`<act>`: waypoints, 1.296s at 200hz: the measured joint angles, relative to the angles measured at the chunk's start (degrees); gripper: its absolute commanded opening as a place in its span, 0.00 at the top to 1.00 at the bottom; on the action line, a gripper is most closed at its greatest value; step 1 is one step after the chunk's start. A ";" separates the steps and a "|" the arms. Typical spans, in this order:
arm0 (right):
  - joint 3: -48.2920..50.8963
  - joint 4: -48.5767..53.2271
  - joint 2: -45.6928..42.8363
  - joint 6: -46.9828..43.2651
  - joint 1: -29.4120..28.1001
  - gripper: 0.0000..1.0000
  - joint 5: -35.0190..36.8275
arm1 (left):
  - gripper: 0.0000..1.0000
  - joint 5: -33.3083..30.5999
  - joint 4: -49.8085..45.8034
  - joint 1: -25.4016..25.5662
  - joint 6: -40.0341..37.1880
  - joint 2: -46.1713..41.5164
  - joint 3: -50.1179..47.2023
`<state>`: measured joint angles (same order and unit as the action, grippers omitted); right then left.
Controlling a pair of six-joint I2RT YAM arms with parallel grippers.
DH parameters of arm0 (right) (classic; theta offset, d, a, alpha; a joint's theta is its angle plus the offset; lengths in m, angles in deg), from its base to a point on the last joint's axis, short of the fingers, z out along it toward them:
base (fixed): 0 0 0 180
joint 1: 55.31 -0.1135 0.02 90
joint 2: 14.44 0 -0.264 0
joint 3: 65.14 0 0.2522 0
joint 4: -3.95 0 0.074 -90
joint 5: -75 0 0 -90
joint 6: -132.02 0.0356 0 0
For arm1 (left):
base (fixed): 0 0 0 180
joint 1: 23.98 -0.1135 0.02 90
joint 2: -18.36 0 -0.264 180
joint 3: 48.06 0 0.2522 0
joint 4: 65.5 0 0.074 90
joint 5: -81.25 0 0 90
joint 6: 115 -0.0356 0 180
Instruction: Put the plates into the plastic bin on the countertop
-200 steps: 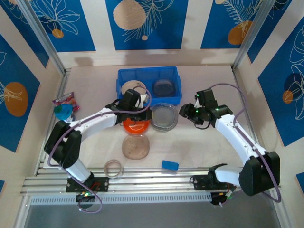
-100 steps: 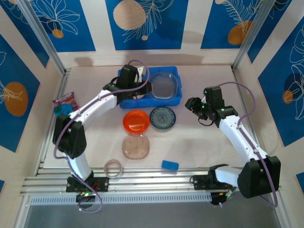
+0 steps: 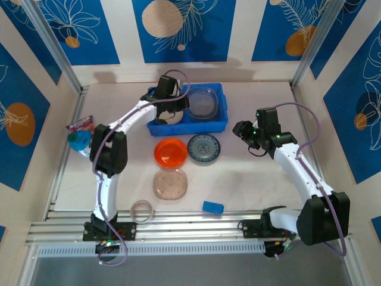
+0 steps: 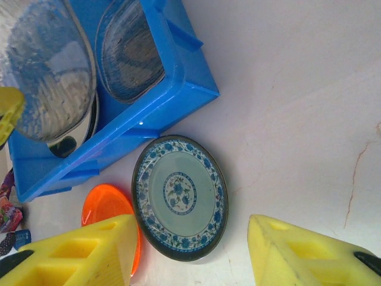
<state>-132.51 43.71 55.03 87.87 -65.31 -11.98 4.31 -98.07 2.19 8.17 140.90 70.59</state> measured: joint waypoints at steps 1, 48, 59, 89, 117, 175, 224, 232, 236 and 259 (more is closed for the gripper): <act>0.00 0.00 0.00 0.02 0.00 0.47 0.00 | 1.00 0.00 0.00 -0.02 0.00 0.13 0.11; 0.00 -1.14 1.79 0.24 0.26 0.48 0.00 | 1.00 1.40 0.13 -0.94 2.91 7.89 8.39; 0.00 -1.27 2.56 0.39 0.26 0.48 -0.02 | 1.00 1.92 0.55 -0.94 4.09 9.60 10.16; 0.00 -1.60 3.93 0.94 0.26 0.48 -0.20 | 1.00 2.97 2.05 -0.94 7.32 13.49 12.48; -0.02 -1.73 4.94 1.05 0.22 0.48 -0.24 | 1.00 2.97 1.90 -0.94 8.68 15.76 13.31; -1.16 -2.27 6.97 1.03 0.11 0.48 -0.70 | 1.00 2.95 1.49 -0.46 8.94 17.40 15.10; -1.16 -2.43 7.15 1.03 -0.15 0.48 -1.09 | 1.00 2.95 0.11 0.22 8.79 18.49 17.70; -1.16 -2.43 7.15 1.03 -0.15 0.48 -1.09 | 1.00 2.89 -0.39 0.28 8.76 18.82 18.47; -1.16 -2.43 7.15 1.01 -0.15 0.48 -1.09 | 1.00 2.80 -0.63 0.31 8.76 19.04 18.88; -1.16 -2.40 7.15 0.98 -0.15 0.48 -1.09 | 0.98 2.67 -2.12 0.31 8.68 20.17 20.85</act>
<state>-133.67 41.31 62.18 88.85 -65.46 -13.07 6.97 -100.19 2.50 16.85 161.07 91.44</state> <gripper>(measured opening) 0.518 0.067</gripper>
